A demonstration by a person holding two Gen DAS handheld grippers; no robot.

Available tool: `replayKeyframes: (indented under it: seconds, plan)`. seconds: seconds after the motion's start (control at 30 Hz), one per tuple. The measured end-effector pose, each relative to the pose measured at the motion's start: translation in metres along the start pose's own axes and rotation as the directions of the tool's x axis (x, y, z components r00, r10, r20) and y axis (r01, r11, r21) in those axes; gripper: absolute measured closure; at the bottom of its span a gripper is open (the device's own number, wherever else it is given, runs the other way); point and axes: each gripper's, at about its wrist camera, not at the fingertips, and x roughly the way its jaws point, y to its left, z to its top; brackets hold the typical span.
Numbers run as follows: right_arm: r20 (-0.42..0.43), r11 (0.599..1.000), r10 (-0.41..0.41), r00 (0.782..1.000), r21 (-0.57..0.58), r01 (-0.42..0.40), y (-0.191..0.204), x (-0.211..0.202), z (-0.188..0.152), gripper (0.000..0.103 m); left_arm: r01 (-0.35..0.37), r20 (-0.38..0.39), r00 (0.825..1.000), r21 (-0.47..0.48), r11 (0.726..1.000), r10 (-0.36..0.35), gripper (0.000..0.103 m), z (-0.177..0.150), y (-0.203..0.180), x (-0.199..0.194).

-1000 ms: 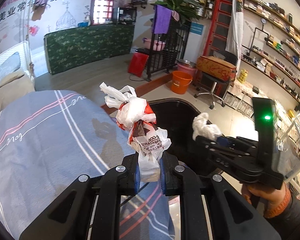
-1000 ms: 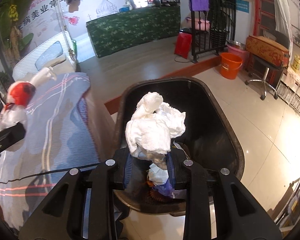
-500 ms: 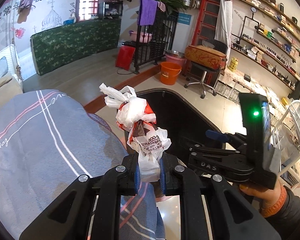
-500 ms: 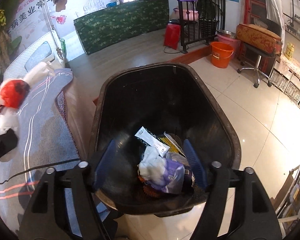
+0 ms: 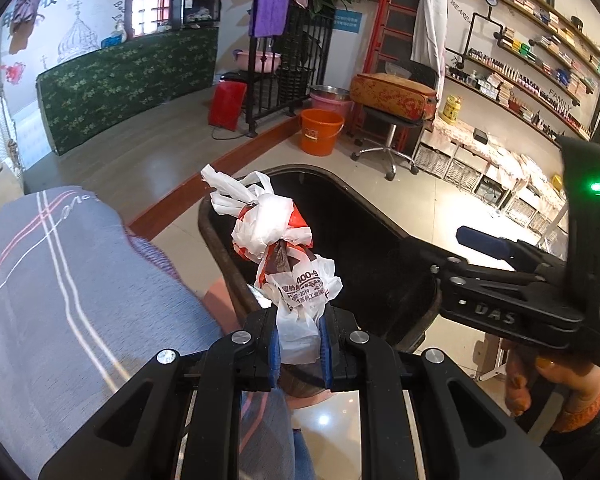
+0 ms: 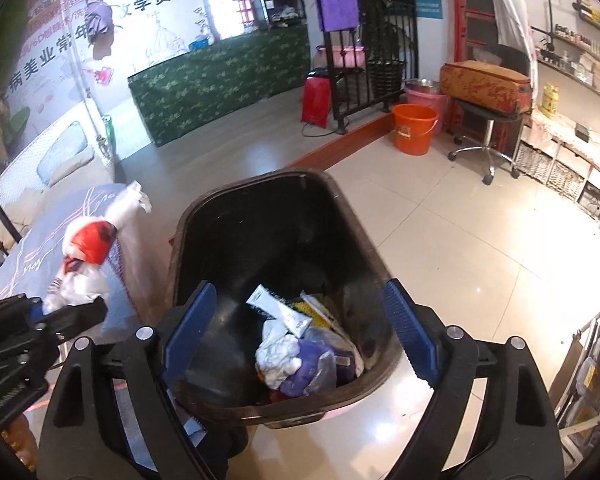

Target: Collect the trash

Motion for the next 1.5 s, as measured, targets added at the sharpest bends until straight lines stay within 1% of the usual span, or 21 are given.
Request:
replayKeyframes:
  seconds: [0.23, 0.43, 0.53, 0.6, 0.67, 0.7, 0.77, 0.83, 0.9, 0.97, 1.07, 1.13, 1.2, 1.27, 1.3, 1.4, 1.5]
  plan:
    - [-0.010, 0.999, -0.010, 1.000, 0.033, 0.010, -0.014, -0.002, -0.003, 0.018, 0.015, -0.044, 0.999, 0.034, 0.999, -0.013, 0.088, 0.006, -0.010, 0.024]
    - [-0.013, 0.998, -0.026, 1.000, 0.054, 0.026, -0.022, -0.001, -0.003, 0.018, 0.023, -0.064, 0.998, 0.052, 0.998, -0.020, 0.088, 0.014, -0.015, 0.038]
    - [-0.017, 0.997, -0.036, 0.999, 0.064, 0.037, -0.026, 0.001, -0.004, 0.018, 0.031, -0.073, 0.997, 0.080, 0.996, -0.025, 0.085, 0.017, -0.019, 0.046]
    - [-0.017, 0.997, -0.038, 0.999, 0.072, 0.039, -0.027, 0.001, -0.003, 0.018, 0.032, -0.080, 0.997, 0.097, 0.995, -0.024, 0.079, 0.018, -0.021, 0.050]
    - [-0.012, 0.996, -0.047, 0.999, 0.077, 0.048, -0.031, -0.001, -0.002, 0.018, 0.031, -0.089, 0.996, 0.099, 0.995, -0.022, 0.063, 0.018, -0.022, 0.054]
    - [-0.011, 0.995, -0.052, 0.999, 0.081, 0.053, -0.032, -0.001, -0.001, 0.018, 0.031, -0.088, 0.996, 0.097, 0.995, -0.022, 0.059, 0.018, -0.021, 0.055]
    - [-0.012, 0.994, -0.057, 0.998, 0.090, 0.058, -0.036, -0.001, -0.001, 0.018, 0.036, -0.079, 0.996, 0.091, 0.995, -0.029, 0.043, 0.018, -0.021, 0.054]
    - [-0.011, 0.993, -0.064, 0.998, 0.103, 0.065, -0.040, -0.001, 0.000, 0.018, 0.034, -0.067, 0.997, 0.089, 0.995, -0.029, 0.036, 0.018, -0.020, 0.051]
    - [-0.010, 0.991, -0.068, 0.998, 0.115, 0.069, -0.042, -0.002, 0.000, 0.018, 0.044, -0.062, 0.997, 0.085, 0.995, -0.038, 0.034, 0.016, -0.020, 0.046]
    - [-0.008, 0.991, -0.071, 0.997, 0.115, 0.071, -0.041, -0.002, 0.001, 0.017, 0.044, -0.054, 0.998, 0.079, 0.996, -0.039, 0.028, 0.016, -0.018, 0.042]
    - [-0.004, 0.991, -0.070, 0.998, 0.110, 0.070, -0.036, -0.003, 0.003, 0.014, 0.035, -0.028, 0.999, 0.061, 0.998, -0.033, 0.024, 0.013, -0.010, 0.028]
    - [0.002, 0.992, -0.063, 0.998, 0.107, 0.062, -0.032, -0.005, 0.003, 0.011, 0.012, -0.008, 1.000, 0.043, 0.999, -0.012, 0.021, 0.011, -0.006, 0.018]
    - [0.002, 0.994, -0.053, 0.999, 0.097, 0.053, -0.025, -0.005, 0.004, 0.011, -0.018, 0.028, 0.999, 0.013, 1.000, 0.018, 0.018, 0.008, 0.003, 0.003]
    - [0.005, 0.995, -0.045, 0.999, 0.088, 0.044, -0.015, -0.007, 0.003, 0.010, -0.054, 0.058, 0.997, -0.016, 0.998, 0.055, 0.015, 0.005, 0.012, -0.013]
    - [0.008, 0.995, -0.040, 0.999, 0.089, 0.039, -0.009, -0.008, 0.003, 0.010, -0.061, 0.070, 0.996, -0.026, 0.998, 0.063, 0.013, 0.005, 0.015, -0.019]
    - [0.026, 0.996, -0.039, 0.999, 0.087, 0.037, 0.009, -0.015, 0.002, 0.007, -0.090, 0.112, 0.989, -0.065, 0.994, 0.097, 0.008, 0.000, 0.030, -0.044]
    - [0.044, 0.999, -0.032, 0.998, 0.026, 0.031, 0.038, -0.022, -0.001, 0.006, -0.127, 0.143, 0.980, -0.099, 0.987, 0.140, 0.007, -0.007, 0.041, -0.064]
